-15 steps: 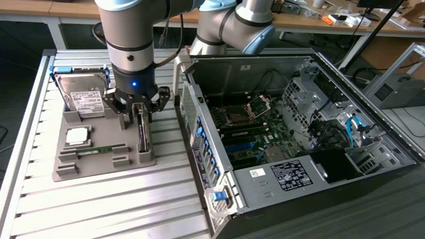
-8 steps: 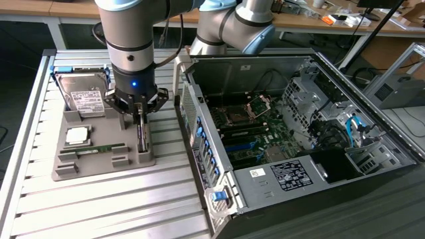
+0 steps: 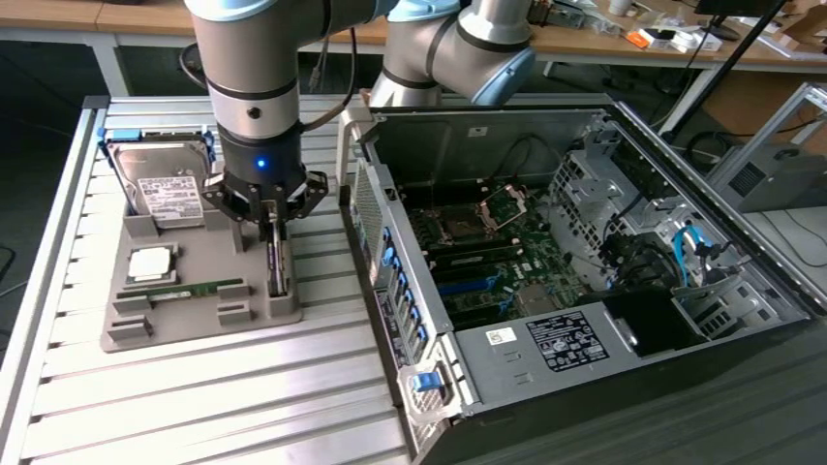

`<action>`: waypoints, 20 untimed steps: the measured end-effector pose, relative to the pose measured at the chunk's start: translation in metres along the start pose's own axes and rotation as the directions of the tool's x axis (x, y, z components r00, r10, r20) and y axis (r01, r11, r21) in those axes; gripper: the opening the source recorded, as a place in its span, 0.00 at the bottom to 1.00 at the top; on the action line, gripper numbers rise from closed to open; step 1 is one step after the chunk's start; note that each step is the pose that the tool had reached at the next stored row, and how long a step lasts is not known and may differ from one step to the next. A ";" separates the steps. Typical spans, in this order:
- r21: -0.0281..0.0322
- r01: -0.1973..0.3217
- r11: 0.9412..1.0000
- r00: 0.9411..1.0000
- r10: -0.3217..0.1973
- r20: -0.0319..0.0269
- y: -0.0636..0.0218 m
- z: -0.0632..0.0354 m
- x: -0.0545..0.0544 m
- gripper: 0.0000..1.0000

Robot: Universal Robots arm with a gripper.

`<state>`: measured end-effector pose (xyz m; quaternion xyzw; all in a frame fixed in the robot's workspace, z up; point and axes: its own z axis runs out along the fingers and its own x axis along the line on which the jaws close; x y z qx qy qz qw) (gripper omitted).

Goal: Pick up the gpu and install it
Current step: 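Pick up the gpu and move the gpu toward the slot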

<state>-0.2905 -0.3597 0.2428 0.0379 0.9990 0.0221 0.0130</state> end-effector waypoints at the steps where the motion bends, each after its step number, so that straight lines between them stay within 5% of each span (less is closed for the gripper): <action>1: 0.000 0.000 1.000 1.000 0.000 0.000 0.0000 0.0000 0.000 0.27; 20: -0.005 0.000 1.000 1.000 0.000 0.000 0.0005 -0.0114 0.000 0.27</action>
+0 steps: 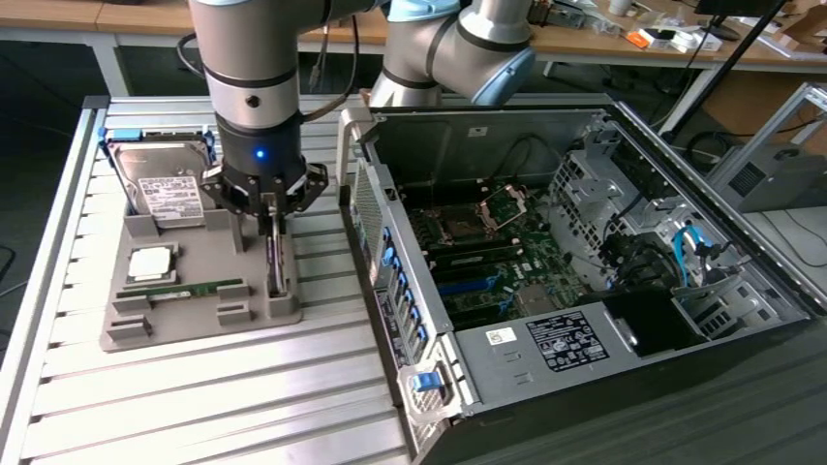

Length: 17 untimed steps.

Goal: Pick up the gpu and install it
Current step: 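Pick up the gpu and move the gpu toward the slot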

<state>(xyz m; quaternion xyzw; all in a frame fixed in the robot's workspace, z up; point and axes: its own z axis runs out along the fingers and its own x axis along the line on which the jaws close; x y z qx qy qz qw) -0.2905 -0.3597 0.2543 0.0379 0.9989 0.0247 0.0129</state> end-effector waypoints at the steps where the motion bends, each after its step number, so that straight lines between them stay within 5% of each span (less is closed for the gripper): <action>1: -0.001 0.000 1.000 1.000 0.000 0.000 0.0000 -0.0005 0.000 0.27; 17: -0.006 0.000 1.000 1.000 0.000 -0.001 0.0006 -0.0113 0.000 0.27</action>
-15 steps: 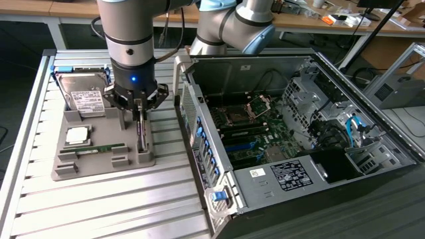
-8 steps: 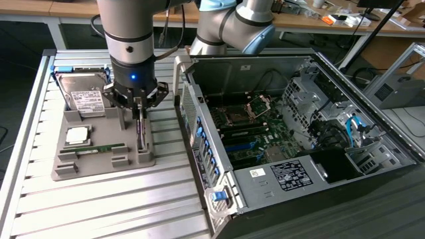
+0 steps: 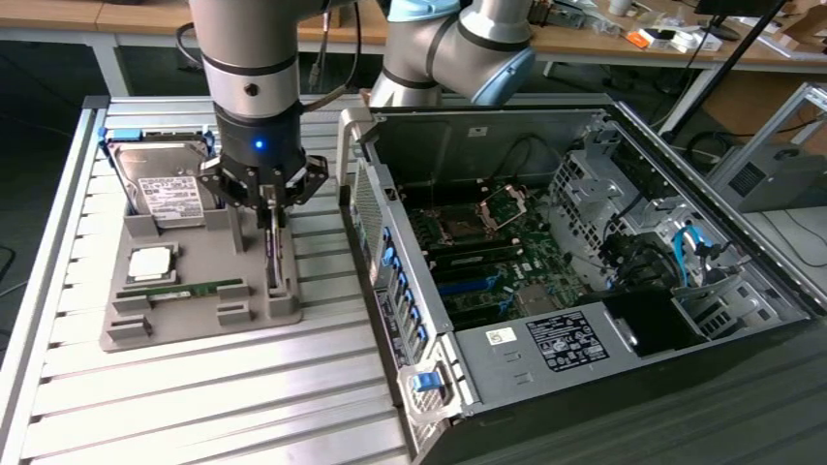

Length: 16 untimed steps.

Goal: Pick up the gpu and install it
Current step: 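Pick up the gpu and move the gpu toward the slot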

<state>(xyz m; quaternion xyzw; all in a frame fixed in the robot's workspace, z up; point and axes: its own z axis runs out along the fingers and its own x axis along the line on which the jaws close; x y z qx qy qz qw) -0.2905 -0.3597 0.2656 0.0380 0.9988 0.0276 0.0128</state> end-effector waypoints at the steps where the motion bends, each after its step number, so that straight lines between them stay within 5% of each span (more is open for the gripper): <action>1: 0.000 0.000 1.000 1.000 0.000 0.000 0.0000 -0.0008 0.000 0.27; 16: 0.000 0.000 1.000 1.000 0.000 0.000 0.0009 -0.0150 0.000 0.27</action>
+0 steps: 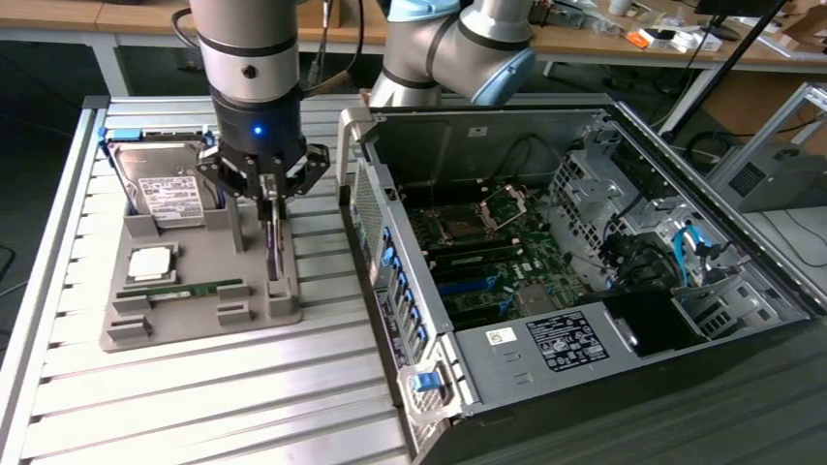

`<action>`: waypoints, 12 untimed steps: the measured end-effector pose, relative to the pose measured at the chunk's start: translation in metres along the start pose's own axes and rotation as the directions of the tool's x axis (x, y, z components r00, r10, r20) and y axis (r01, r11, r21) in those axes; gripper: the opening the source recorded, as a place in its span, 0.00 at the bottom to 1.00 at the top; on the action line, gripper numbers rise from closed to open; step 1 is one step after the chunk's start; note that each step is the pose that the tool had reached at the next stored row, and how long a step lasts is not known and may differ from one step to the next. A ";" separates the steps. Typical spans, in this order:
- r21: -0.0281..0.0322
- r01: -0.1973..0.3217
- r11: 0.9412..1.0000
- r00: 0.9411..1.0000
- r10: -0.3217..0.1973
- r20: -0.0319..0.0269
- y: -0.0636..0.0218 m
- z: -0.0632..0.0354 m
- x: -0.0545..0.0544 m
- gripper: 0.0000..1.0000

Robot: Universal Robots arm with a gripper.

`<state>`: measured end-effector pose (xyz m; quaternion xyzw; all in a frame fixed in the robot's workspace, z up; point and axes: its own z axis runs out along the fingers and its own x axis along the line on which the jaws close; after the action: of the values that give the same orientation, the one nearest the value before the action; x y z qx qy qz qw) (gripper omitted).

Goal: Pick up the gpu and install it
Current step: 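Pick up the gpu and move the gpu toward the slot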

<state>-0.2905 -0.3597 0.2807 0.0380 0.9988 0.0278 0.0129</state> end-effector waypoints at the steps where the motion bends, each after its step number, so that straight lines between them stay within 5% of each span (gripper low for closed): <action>1: 0.000 0.000 1.000 1.000 0.000 0.000 0.0001 -0.0012 0.000 0.27; 12: 0.000 0.000 1.000 1.000 0.000 0.000 0.0003 -0.0056 0.000 0.27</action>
<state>-0.2905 -0.3597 0.2863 0.0379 0.9988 0.0279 0.0129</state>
